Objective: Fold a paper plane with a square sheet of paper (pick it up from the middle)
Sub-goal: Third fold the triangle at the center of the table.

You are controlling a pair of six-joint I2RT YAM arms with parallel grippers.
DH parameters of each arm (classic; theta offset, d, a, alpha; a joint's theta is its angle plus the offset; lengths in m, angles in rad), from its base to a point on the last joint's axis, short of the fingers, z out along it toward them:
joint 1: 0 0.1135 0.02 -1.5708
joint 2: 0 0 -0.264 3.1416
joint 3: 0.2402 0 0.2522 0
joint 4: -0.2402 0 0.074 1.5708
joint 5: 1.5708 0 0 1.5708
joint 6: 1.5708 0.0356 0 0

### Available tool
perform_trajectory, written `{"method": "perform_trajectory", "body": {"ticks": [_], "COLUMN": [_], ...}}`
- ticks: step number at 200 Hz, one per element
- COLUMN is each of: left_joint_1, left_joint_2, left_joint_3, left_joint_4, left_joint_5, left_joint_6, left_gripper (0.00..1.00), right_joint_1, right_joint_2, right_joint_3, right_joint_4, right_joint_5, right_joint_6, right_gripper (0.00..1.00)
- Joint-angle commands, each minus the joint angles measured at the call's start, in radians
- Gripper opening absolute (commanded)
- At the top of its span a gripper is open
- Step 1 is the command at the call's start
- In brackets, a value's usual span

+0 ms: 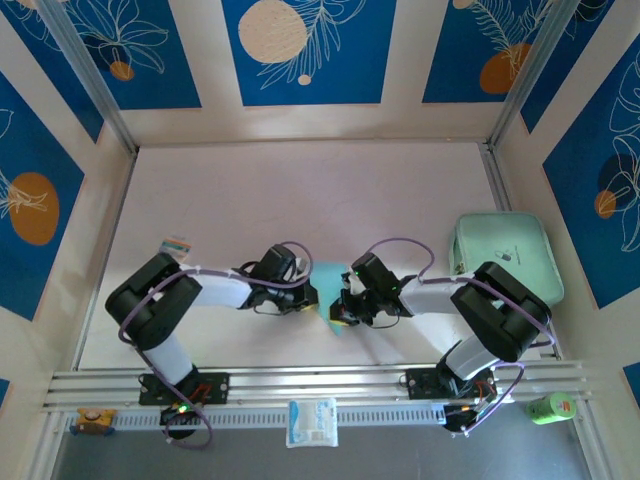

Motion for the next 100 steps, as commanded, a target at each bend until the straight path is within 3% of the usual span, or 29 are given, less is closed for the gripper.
{"method": "perform_trajectory", "body": {"ticks": [1,48,100], "left_joint_1": [0.052,0.117,0.147], "left_joint_2": [0.02,0.02,-0.025], "left_joint_3": [-0.008,-0.033,-0.015], "left_joint_4": [-0.031,-0.017,-0.134], "left_joint_5": [-0.052,-0.042,-0.097], "left_joint_6": [-0.009,0.004,0.031], "left_gripper": [0.01,0.02,0.02], "right_joint_1": [0.001,-0.011,-0.031], "right_joint_2": [0.047,0.045,0.041], "right_joint_3": [-0.025,-0.026,-0.014], "right_joint_4": [-0.138,-0.14,-0.156], "right_joint_5": [0.033,0.028,0.01], "right_joint_6": [-0.028,-0.041,-0.084], "right_gripper": [0.02,0.02,0.02]}}
